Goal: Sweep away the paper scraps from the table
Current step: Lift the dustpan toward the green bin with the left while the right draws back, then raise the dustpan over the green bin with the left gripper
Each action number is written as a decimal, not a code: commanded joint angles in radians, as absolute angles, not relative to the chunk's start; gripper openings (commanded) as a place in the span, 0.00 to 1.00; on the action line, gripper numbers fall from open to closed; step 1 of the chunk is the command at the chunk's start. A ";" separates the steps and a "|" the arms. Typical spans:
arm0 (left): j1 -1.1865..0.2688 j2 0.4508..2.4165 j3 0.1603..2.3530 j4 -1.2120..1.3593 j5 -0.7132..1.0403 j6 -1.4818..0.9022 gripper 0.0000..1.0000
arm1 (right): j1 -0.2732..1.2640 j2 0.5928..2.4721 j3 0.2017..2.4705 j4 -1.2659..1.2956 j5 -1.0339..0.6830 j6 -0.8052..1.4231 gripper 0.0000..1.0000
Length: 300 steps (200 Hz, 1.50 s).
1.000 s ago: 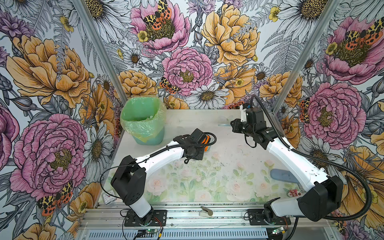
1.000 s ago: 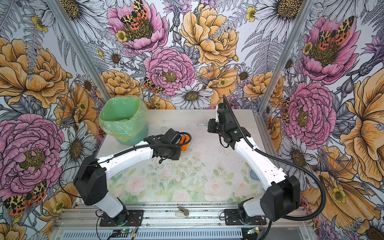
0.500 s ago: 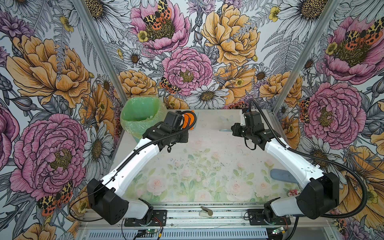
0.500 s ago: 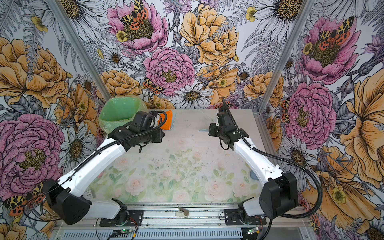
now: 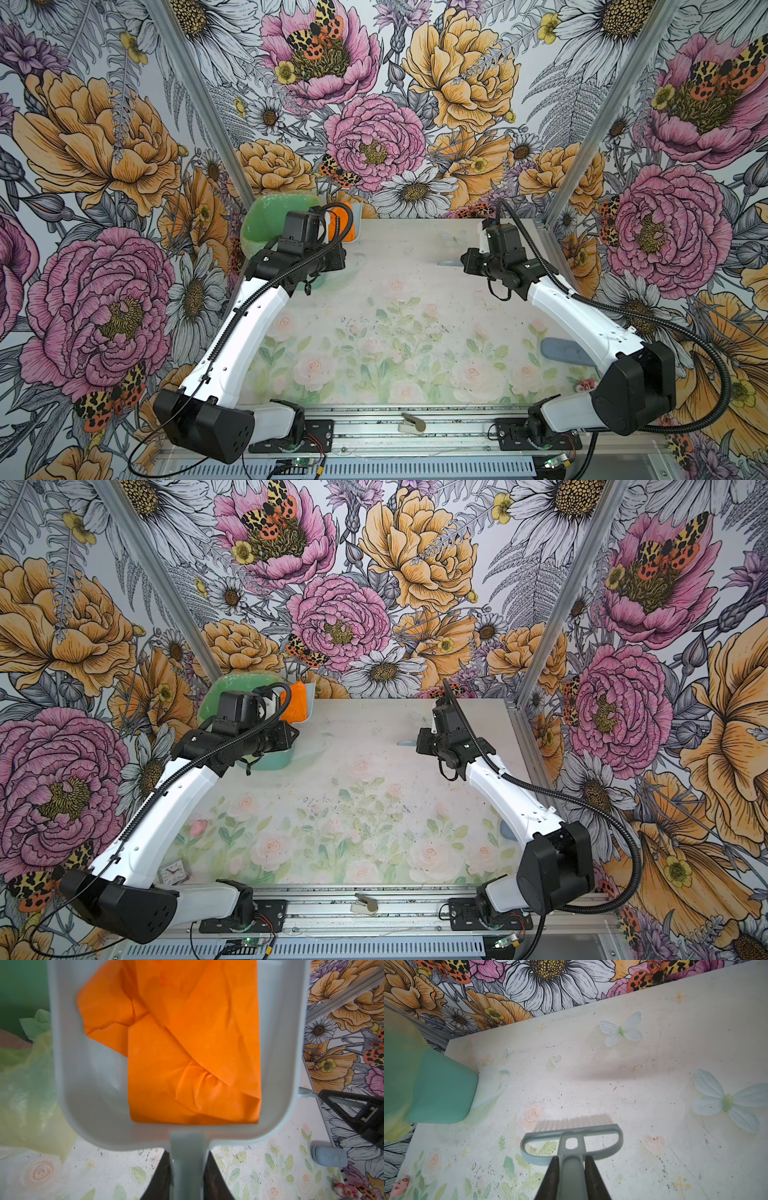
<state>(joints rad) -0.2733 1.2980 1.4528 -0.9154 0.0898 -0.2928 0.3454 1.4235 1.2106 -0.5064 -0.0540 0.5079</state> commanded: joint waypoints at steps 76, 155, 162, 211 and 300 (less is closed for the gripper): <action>-0.048 1.302 1.602 -1.032 -0.076 -0.181 0.18 | 0.340 1.413 1.174 -0.488 -0.059 0.522 0.00; 0.028 1.356 1.636 -1.070 -0.290 -0.128 0.18 | 0.341 1.419 1.161 -0.468 -0.072 0.522 0.00; 0.028 1.364 1.645 -1.078 -0.313 -0.125 0.18 | 0.340 1.421 1.159 -0.466 -0.074 0.520 0.00; 0.014 1.441 1.751 -1.178 -0.454 -0.101 0.18 | 0.341 1.428 1.142 -0.439 -0.090 0.518 0.00; -0.043 1.620 1.985 -1.396 -0.581 -0.086 0.18 | 0.339 1.431 1.115 -0.398 -0.130 0.509 0.00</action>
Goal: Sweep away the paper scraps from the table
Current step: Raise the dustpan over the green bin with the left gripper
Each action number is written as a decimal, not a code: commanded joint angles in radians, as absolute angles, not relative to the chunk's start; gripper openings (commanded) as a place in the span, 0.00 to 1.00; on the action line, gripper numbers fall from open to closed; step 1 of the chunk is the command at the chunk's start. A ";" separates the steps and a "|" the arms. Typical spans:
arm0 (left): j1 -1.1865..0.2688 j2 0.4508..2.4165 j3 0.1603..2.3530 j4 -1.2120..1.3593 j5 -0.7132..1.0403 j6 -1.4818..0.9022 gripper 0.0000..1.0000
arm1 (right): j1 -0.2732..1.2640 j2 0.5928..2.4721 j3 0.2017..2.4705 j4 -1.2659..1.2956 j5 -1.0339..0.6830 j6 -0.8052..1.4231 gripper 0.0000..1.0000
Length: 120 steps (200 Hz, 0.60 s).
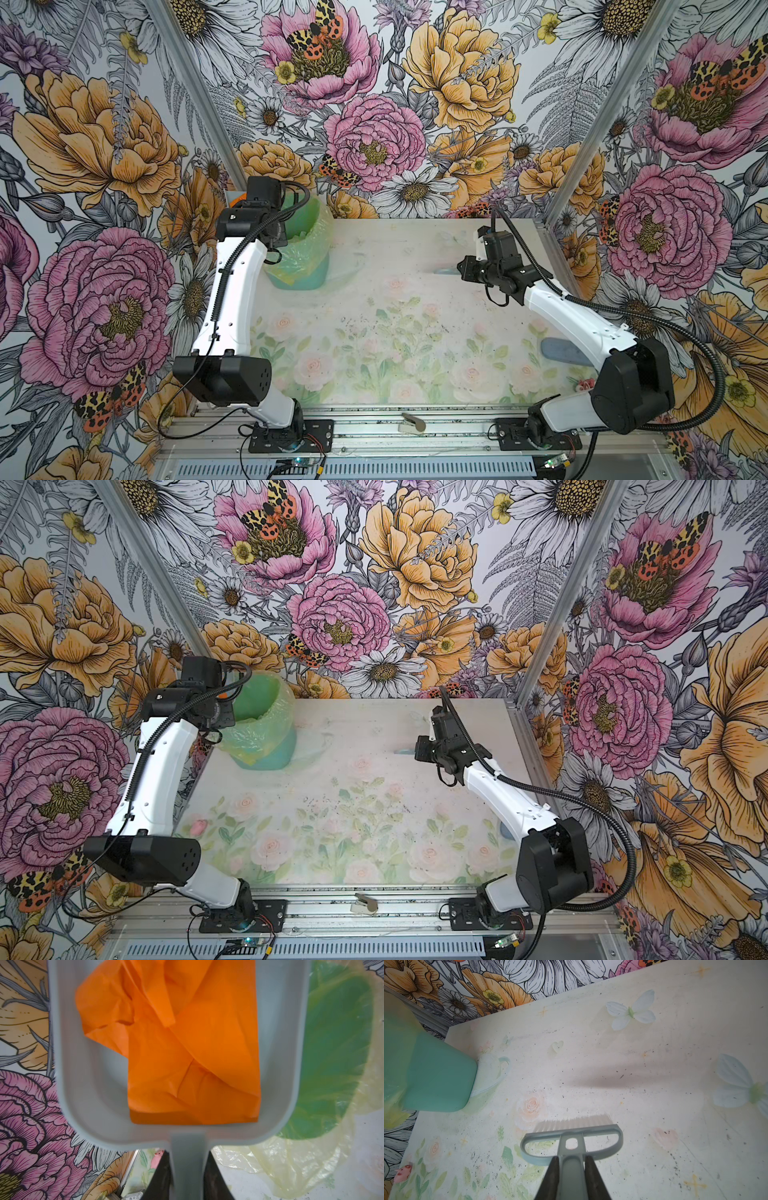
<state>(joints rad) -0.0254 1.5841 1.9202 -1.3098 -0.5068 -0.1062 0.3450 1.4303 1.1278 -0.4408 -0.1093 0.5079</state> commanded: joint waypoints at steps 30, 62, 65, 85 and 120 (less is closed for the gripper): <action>-0.063 1.687 2.072 -1.473 -0.613 -0.074 0.18 | 0.340 1.426 1.107 -0.385 -0.134 0.506 0.00; -0.072 1.748 2.148 -1.542 -0.642 -0.063 0.19 | 0.338 1.424 1.097 -0.374 -0.142 0.503 0.00; -0.073 1.755 2.155 -1.549 -0.645 -0.063 0.19 | 0.339 1.424 1.097 -0.374 -0.143 0.502 0.00; -0.079 1.795 2.188 -1.600 -0.681 -0.054 0.19 | 0.338 1.424 1.092 -0.365 -0.155 0.503 0.00; -0.084 1.812 2.200 -1.616 -0.700 -0.051 0.19 | 0.336 1.421 1.081 -0.352 -0.168 0.502 0.00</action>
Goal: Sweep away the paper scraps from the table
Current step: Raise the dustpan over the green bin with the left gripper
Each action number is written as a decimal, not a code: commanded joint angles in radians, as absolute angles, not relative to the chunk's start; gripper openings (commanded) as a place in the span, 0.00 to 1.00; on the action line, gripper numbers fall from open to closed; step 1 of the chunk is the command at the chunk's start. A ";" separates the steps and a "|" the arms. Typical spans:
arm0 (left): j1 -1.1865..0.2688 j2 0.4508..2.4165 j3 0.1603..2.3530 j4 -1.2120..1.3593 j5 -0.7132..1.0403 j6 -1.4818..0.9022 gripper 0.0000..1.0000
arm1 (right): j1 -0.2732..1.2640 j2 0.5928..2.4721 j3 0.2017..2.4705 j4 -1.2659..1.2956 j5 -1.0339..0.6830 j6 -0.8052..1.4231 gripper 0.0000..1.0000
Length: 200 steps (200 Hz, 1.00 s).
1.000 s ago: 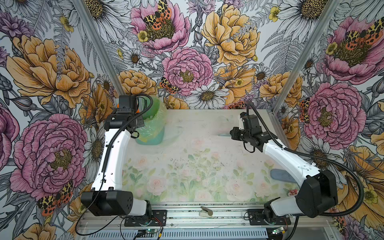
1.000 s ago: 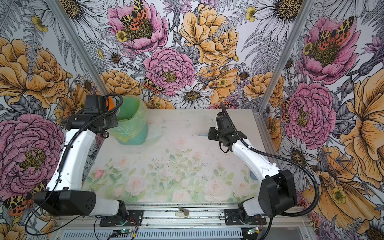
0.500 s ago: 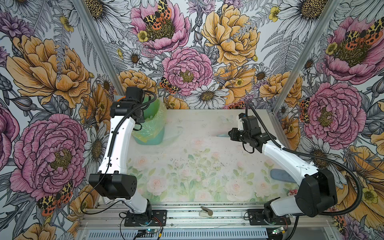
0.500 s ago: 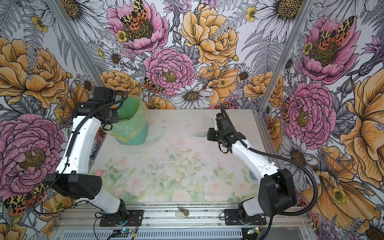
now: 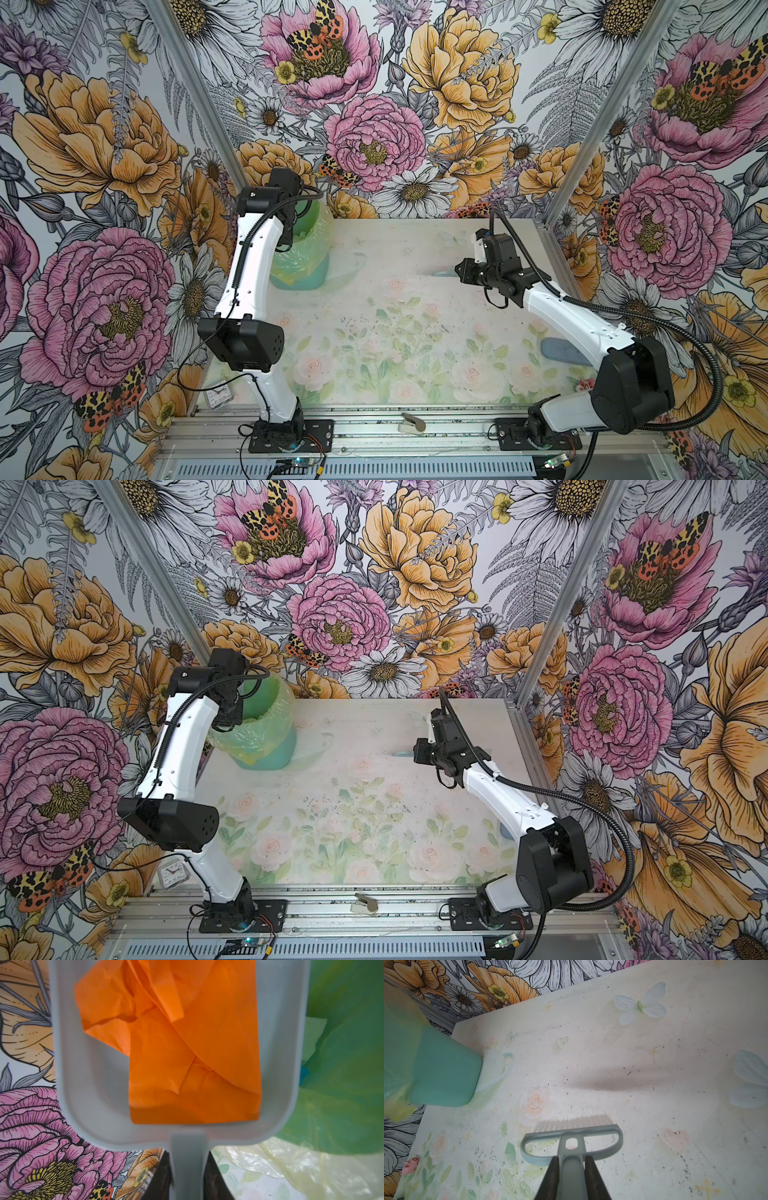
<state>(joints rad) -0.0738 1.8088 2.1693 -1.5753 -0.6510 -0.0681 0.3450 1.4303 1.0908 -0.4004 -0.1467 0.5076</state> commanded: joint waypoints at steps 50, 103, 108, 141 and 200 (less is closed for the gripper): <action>-0.087 1.885 2.263 -1.660 -0.695 -0.048 0.19 | 0.334 1.416 1.069 -0.343 -0.183 0.501 0.00; -0.087 1.925 2.330 -1.691 -0.721 -0.048 0.20 | 0.330 1.414 1.049 -0.332 -0.196 0.499 0.00; -0.087 1.925 2.332 -1.690 -0.729 -0.048 0.20 | 0.330 1.414 1.046 -0.331 -0.197 0.499 0.00; -0.095 1.925 2.330 -1.691 -0.773 -0.041 0.19 | 0.326 1.419 1.037 -0.319 -0.203 0.503 0.00; -0.147 1.938 2.311 -1.693 -0.949 -0.014 0.19 | 0.321 1.422 1.032 -0.311 -0.210 0.506 0.00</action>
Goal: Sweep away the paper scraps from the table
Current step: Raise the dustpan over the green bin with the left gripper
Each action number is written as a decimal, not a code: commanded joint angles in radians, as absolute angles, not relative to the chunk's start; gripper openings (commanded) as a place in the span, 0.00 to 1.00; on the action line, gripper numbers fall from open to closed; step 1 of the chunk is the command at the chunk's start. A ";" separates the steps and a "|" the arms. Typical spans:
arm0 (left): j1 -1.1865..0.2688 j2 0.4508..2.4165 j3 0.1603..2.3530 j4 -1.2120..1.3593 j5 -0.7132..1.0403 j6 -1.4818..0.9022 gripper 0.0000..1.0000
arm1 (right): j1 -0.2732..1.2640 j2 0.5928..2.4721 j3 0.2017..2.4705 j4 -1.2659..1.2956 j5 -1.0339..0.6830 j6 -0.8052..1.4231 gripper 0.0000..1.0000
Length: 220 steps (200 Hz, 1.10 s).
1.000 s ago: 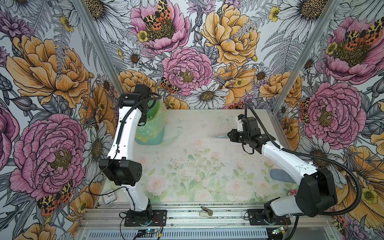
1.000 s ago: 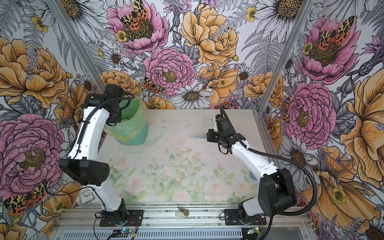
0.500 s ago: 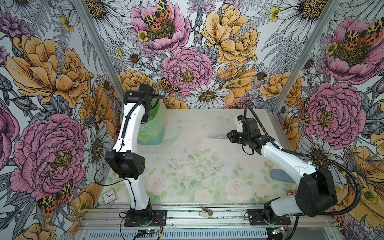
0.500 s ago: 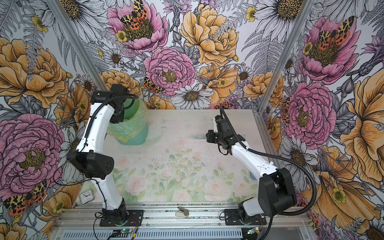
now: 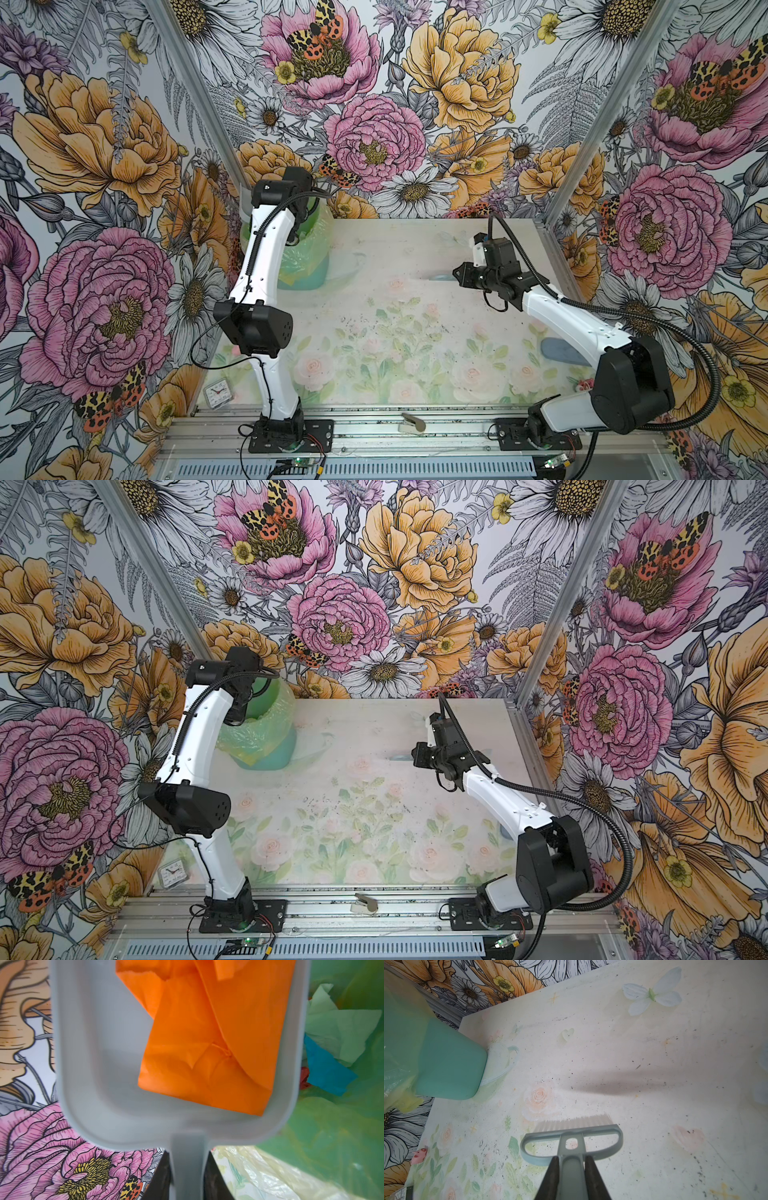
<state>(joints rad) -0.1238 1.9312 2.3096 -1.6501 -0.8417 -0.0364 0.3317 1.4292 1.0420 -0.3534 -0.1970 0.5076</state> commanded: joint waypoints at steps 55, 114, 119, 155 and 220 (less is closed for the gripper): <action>-0.173 1.956 2.298 -1.693 -1.049 0.007 0.18 | 0.312 1.410 1.014 -0.305 -0.213 0.509 0.00; -0.175 1.915 2.226 -1.687 -1.090 0.010 0.19 | 0.302 1.399 0.994 -0.293 -0.223 0.514 0.00; -0.175 1.912 2.221 -1.687 -1.094 0.012 0.19 | 0.302 1.399 0.991 -0.292 -0.225 0.514 0.00; -0.172 1.903 2.218 -1.685 -1.130 0.020 0.19 | 0.300 1.385 0.978 -0.286 -0.233 0.514 0.00; -0.168 1.923 2.187 -1.680 -1.238 0.052 0.17 | 0.284 1.389 0.970 -0.281 -0.245 0.502 0.00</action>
